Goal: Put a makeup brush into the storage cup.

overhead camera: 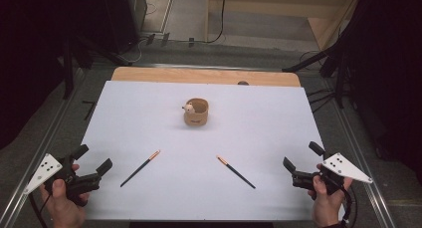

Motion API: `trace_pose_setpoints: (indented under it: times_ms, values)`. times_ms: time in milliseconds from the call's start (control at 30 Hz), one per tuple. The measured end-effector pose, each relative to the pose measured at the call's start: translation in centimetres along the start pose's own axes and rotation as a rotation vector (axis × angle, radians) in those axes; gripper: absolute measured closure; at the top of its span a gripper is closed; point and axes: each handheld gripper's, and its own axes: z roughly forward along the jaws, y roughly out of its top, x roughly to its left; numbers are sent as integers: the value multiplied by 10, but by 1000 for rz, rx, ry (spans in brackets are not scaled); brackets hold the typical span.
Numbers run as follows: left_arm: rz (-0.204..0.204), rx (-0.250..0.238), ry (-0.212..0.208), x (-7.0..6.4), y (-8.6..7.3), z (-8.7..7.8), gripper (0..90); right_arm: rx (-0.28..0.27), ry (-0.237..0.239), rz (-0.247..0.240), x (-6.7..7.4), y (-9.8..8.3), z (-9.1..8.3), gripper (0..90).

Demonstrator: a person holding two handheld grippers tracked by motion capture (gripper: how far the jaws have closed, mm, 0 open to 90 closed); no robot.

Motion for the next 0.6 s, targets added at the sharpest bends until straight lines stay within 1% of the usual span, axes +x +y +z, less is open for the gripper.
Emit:
trace_pose_setpoints:
  times_ms: [133,233,367,400,500,567,600]
  values:
    - [3,9,-6,-2,0,3,0,-3,11,7,2,2,-2,0]
    - [7,8,-9,-3,0,3,0,-2,17,-8,4,5,0,0]
    - [4,5,-22,-5,0,5,0,1,26,-13,7,7,3,0]
    - [10,6,-24,-6,0,7,0,-14,34,24,8,9,4,0]
    - [15,7,-32,-8,0,9,0,-16,42,31,10,11,6,0]
    - [21,12,-37,-10,0,10,0,-10,46,1,16,16,9,0]
    - [21,12,-37,-10,0,10,0,-10,46,1,16,16,9,0]
